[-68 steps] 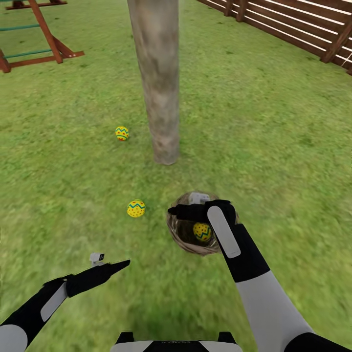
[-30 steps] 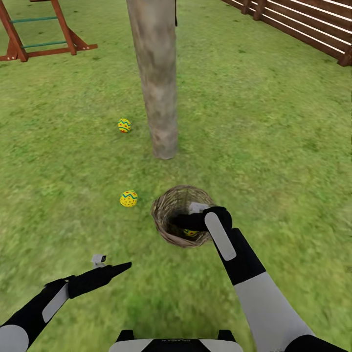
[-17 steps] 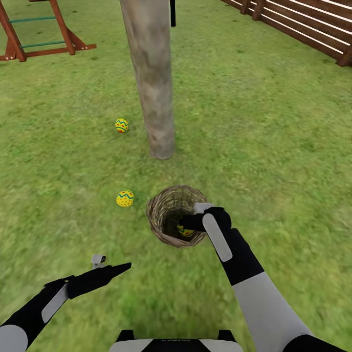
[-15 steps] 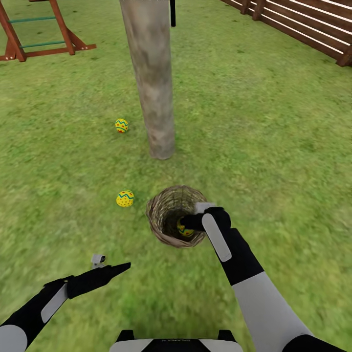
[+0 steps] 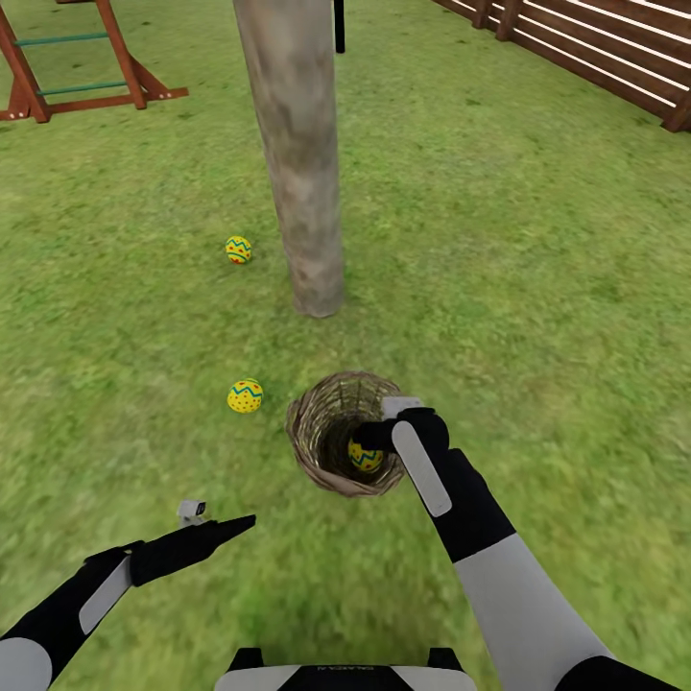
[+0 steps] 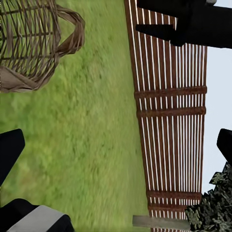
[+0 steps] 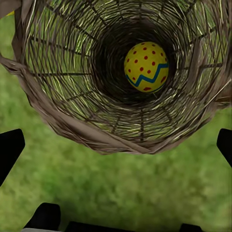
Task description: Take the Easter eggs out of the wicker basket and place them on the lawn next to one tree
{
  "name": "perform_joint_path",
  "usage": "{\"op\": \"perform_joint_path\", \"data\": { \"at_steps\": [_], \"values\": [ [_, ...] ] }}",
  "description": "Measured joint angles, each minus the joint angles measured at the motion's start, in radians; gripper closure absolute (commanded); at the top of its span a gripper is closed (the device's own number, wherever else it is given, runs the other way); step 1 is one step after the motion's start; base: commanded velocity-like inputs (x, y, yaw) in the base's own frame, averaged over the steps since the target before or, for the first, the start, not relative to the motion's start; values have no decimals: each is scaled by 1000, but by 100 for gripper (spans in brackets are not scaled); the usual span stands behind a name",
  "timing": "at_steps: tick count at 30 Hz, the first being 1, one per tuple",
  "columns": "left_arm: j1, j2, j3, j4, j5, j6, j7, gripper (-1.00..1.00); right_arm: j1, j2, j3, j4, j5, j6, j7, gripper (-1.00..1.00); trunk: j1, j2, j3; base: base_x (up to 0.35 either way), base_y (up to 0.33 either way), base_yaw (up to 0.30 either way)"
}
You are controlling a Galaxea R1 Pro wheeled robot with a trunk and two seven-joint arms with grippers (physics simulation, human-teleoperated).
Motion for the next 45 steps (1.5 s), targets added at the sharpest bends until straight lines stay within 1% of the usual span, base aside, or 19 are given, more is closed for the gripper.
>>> {"op": "perform_joint_path", "data": {
  "at_steps": [5,13,22,36,40,45],
  "values": [
    [0,4,1,0,0,0,1,-100,0,-1,-2,3,1,0,1,-100,0,0,-2,0,0,10],
    [0,6,7,0,1,0,-2,-100,0,-2,-2,2,1,0,0,-100,0,0,-12,0,0,49],
    [0,8,9,0,1,2,-4,-100,0,-2,-2,4,3,0,0,-100,0,0,-13,0,0,2],
    [0,8,9,0,0,2,-4,-100,0,-6,0,12,4,-23,2,-100,54,-98,-60,0,0,0],
    [0,6,9,0,0,2,-4,-100,-2,-1,-4,78,3,-23,2,-100,54,-98,-60,0,0,0],
    [0,4,8,0,0,2,-2,-100,-12,0,-5,93,3,-23,3,-100,53,-98,-60,58,0,0]
  ]
}}
